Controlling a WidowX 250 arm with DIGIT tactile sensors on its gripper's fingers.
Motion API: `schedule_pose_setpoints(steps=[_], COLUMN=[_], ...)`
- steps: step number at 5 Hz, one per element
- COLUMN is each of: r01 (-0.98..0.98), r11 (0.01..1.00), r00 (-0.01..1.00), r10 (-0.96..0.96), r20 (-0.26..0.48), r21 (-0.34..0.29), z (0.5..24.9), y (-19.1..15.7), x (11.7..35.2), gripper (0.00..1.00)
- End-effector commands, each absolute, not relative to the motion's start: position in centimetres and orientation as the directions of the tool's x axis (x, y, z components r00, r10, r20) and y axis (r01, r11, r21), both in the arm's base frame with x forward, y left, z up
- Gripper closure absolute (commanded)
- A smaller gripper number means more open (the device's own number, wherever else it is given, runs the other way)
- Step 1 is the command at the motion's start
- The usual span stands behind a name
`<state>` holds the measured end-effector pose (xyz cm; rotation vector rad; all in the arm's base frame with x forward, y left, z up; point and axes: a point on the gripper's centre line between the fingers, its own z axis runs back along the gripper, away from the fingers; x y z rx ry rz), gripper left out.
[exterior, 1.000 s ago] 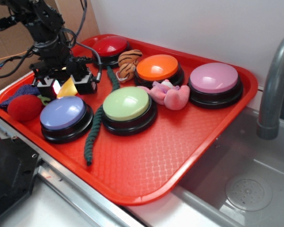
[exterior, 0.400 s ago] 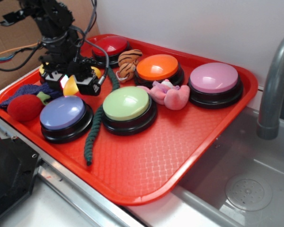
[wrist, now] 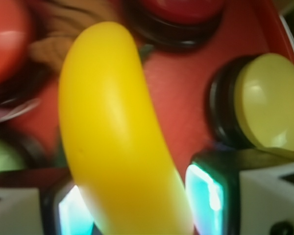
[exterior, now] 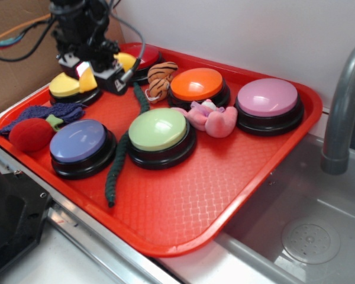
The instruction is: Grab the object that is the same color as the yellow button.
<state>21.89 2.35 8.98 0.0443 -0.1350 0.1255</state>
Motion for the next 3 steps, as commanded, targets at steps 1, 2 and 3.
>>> schedule_pose_setpoints(steps=[1, 2, 3], r01=[0.064, 0.082, 0.096], r11=[0.997, 0.995, 0.994], r00=[0.986, 0.989, 0.986], r10=[-0.059, -0.075, -0.103], r20=[0.156, 0.127, 0.129], r21=[-0.030, -0.053, 0.061], z=[13.95, 13.77, 14.14], y=[-0.50, -0.67, -1.34], x=[21.53, 21.52, 21.34], gripper=[1.00, 1.00, 1.00])
